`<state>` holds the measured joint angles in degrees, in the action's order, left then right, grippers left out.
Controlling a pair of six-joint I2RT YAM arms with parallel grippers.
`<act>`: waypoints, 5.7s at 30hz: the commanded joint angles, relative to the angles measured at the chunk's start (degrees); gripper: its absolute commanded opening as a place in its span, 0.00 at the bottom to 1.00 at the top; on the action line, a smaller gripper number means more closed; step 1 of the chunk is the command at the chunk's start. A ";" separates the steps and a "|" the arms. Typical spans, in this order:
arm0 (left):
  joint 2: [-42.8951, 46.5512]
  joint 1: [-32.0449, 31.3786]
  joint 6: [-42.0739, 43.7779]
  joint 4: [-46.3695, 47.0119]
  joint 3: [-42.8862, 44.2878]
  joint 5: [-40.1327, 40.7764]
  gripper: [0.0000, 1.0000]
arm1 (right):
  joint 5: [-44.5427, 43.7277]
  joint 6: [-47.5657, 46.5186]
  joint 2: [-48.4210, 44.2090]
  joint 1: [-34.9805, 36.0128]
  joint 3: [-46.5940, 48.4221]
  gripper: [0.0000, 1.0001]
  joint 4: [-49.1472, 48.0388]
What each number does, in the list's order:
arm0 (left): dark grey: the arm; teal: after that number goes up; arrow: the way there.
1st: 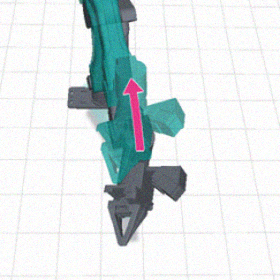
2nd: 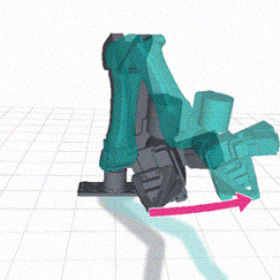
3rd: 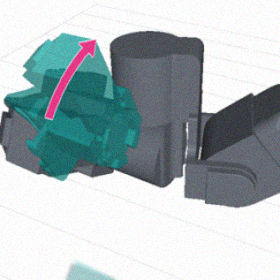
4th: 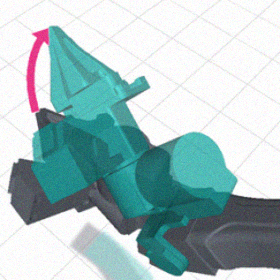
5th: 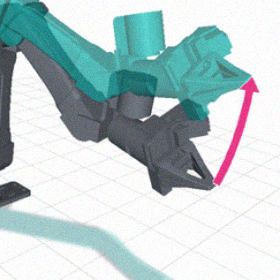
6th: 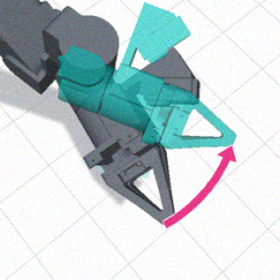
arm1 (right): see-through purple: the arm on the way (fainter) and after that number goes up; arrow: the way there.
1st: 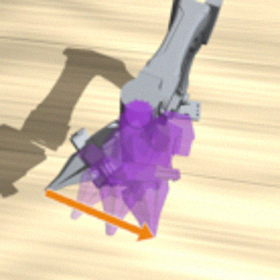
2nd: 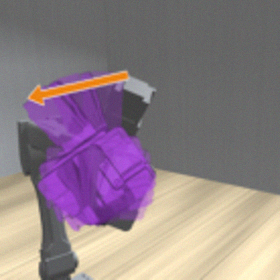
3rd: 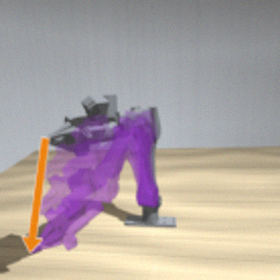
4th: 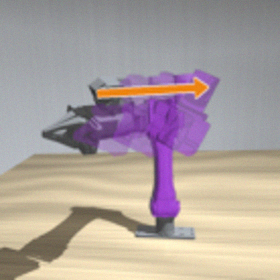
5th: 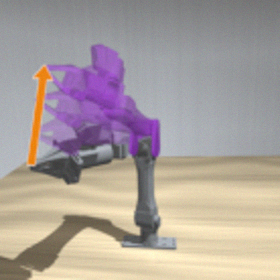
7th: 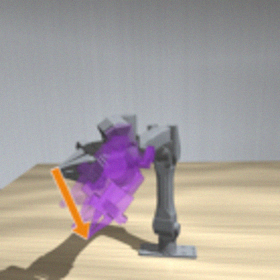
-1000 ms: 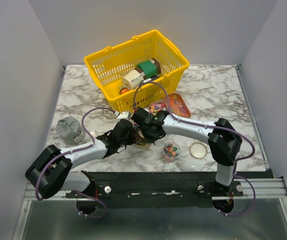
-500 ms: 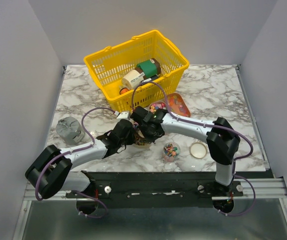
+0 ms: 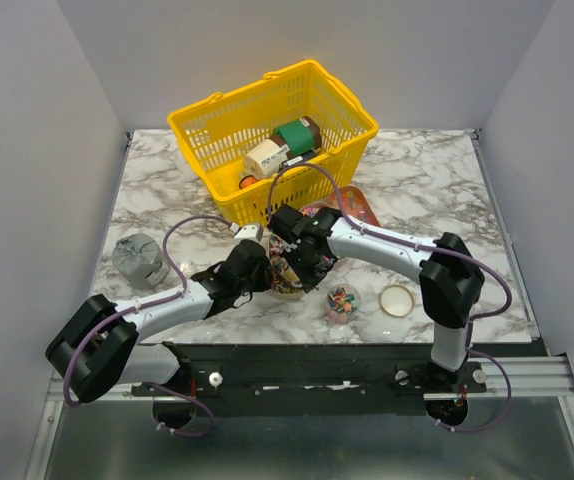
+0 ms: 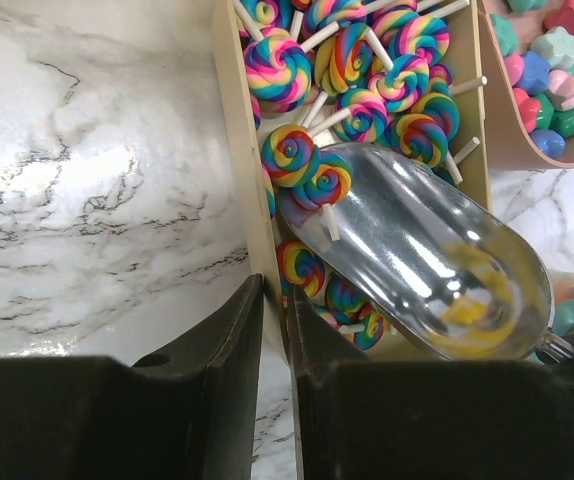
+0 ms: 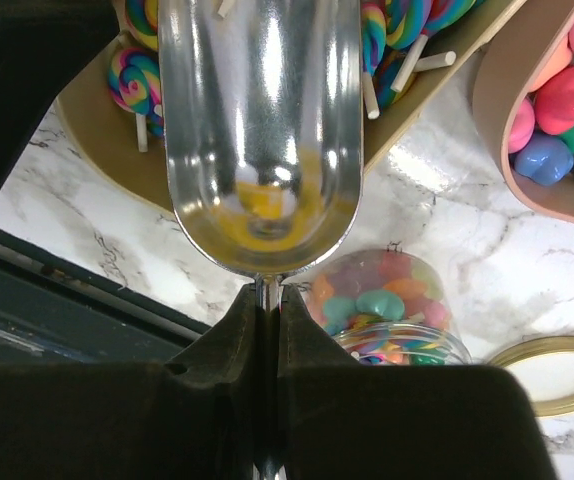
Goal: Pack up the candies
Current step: Scoop the fake candies from the storage box.
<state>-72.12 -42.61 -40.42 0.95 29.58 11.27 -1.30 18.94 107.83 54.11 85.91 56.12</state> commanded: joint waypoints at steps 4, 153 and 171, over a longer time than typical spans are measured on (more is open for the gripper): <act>0.93 -0.10 -0.80 0.89 -0.67 -1.77 0.14 | 0.69 4.60 5.63 -0.85 3.12 0.01 -0.38; -0.31 -0.55 -1.68 -3.32 3.99 5.87 0.34 | -14.26 -1.19 -21.08 -0.76 -26.93 0.01 -36.52; 8.65 -0.54 2.54 -6.14 4.34 9.38 0.88 | -18.47 4.17 -37.77 -0.76 -26.58 0.01 -21.76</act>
<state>-65.69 -42.89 -39.38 -3.36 32.40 17.45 -16.40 21.12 74.00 53.49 59.07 28.62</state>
